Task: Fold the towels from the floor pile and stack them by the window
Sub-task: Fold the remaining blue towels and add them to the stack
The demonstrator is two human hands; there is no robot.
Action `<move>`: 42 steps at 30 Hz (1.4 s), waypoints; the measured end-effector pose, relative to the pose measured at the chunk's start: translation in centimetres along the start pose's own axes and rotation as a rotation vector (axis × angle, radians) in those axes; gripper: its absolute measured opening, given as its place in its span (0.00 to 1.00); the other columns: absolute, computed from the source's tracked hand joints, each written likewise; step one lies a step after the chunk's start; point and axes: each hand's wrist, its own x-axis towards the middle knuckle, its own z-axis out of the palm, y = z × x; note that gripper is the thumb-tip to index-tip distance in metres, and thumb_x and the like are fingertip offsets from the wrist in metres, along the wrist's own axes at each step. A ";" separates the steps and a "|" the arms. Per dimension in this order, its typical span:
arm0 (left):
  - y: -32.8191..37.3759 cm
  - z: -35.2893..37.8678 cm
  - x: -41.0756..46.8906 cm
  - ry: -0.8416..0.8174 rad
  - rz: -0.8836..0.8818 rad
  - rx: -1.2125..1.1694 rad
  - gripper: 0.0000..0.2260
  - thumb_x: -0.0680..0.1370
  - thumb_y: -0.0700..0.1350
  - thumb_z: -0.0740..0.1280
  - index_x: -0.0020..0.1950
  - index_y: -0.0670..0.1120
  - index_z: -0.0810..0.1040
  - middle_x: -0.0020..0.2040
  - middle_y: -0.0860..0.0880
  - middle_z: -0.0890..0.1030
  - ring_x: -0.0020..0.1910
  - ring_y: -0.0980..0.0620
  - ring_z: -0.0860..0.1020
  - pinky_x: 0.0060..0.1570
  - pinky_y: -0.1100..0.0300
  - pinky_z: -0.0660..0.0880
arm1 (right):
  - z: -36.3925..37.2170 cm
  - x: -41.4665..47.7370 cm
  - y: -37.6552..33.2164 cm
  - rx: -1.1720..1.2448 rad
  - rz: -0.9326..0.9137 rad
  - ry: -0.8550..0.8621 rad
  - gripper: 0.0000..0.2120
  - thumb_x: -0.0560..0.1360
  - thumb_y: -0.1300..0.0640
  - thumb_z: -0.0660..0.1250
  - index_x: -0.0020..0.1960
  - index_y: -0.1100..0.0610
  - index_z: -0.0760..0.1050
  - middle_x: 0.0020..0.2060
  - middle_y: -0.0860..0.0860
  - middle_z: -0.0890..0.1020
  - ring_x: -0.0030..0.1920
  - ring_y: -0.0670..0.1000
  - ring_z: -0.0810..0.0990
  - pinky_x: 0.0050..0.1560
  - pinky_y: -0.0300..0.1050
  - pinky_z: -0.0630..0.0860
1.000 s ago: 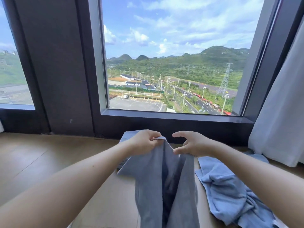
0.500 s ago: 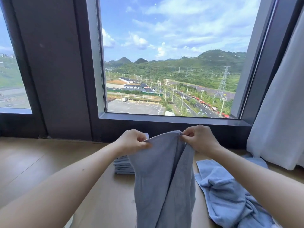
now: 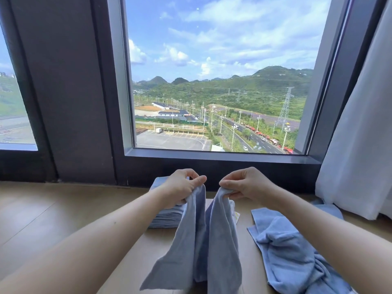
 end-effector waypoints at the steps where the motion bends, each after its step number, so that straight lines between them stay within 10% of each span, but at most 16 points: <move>1: 0.0 0.1 0.1 -0.007 -0.017 -0.073 0.10 0.76 0.52 0.67 0.42 0.46 0.75 0.43 0.42 0.70 0.34 0.48 0.67 0.31 0.59 0.66 | 0.1 -0.1 -0.1 0.000 -0.003 -0.020 0.02 0.72 0.64 0.70 0.44 0.60 0.81 0.36 0.53 0.83 0.34 0.45 0.83 0.36 0.33 0.78; 6: 0.1 -0.2 0.1 -0.047 -0.012 -0.334 0.04 0.75 0.40 0.69 0.46 0.43 0.75 0.44 0.42 0.75 0.36 0.51 0.73 0.34 0.64 0.75 | 0.3 -0.1 0.0 -0.045 0.005 -0.112 0.14 0.71 0.70 0.67 0.50 0.53 0.79 0.46 0.51 0.85 0.44 0.45 0.83 0.43 0.34 0.79; 15: 0.2 0.2 -0.4 0.100 0.006 -0.532 0.05 0.72 0.34 0.70 0.44 0.40 0.75 0.41 0.45 0.78 0.38 0.52 0.78 0.36 0.66 0.79 | 1.3 0.2 -0.3 -0.269 -0.184 0.059 0.03 0.72 0.60 0.71 0.42 0.54 0.83 0.40 0.46 0.80 0.41 0.44 0.78 0.42 0.31 0.73; 33: 1.3 1.2 -1.9 -0.011 0.159 -0.380 0.06 0.80 0.36 0.61 0.49 0.44 0.77 0.45 0.44 0.80 0.43 0.53 0.80 0.43 0.67 0.80 | 2.1 0.4 -0.6 -0.484 -0.231 0.215 0.07 0.71 0.53 0.72 0.38 0.56 0.82 0.35 0.50 0.83 0.38 0.47 0.80 0.41 0.42 0.76; 42: 0.9 1.0 -1.9 0.076 0.296 0.054 0.10 0.77 0.36 0.64 0.44 0.50 0.80 0.43 0.47 0.84 0.45 0.43 0.81 0.50 0.49 0.77 | 1.9 0.7 -0.2 -0.514 -0.210 0.075 0.05 0.70 0.54 0.73 0.36 0.52 0.81 0.33 0.47 0.81 0.36 0.45 0.78 0.41 0.39 0.76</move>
